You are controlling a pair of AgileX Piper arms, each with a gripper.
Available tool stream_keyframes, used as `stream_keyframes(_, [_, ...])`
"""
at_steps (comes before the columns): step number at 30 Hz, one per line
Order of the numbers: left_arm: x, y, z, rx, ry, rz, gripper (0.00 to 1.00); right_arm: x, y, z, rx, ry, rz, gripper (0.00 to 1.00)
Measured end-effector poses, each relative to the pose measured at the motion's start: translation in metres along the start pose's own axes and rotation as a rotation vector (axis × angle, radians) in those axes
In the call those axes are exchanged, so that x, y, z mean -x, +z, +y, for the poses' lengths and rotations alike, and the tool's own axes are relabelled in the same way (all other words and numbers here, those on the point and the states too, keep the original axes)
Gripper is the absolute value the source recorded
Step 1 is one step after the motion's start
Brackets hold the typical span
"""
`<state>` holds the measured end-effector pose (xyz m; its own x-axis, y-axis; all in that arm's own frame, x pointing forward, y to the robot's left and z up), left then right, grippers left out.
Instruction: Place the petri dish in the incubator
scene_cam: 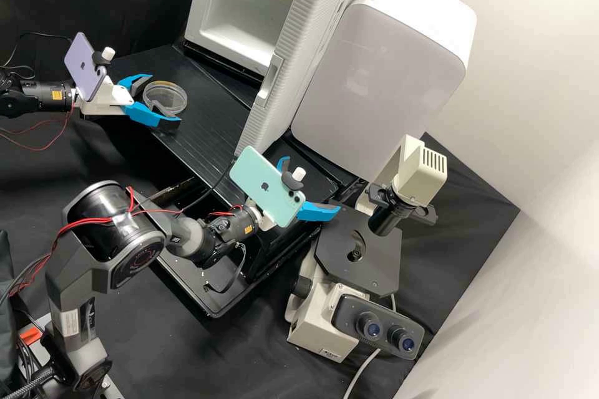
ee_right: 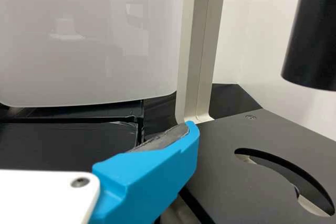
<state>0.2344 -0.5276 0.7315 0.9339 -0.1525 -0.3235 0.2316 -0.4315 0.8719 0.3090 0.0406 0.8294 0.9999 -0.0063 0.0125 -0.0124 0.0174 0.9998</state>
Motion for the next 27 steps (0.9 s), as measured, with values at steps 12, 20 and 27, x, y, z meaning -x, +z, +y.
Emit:
stream_keyframes(12, [-0.0007, -0.0041, 0.0015, -0.005, 0.004, 0.011, 1.0, 0.0, 0.0, 0.0, 0.0, 0.0, 0.0, 1.0])
stream_keyframes(20, [-0.0035, -0.0072, 0.0012, -0.01, 0.001, 0.02, 1.0, 0.0, 0.0, 0.0, 0.0, 0.0, 0.0, 1.0])
stream_keyframes(27, [-0.0055, -0.0072, 0.0, -0.021, -0.001, 0.019, 1.0, 0.0, 0.0, 0.0, 0.0, 0.0, 0.0, 1.0])
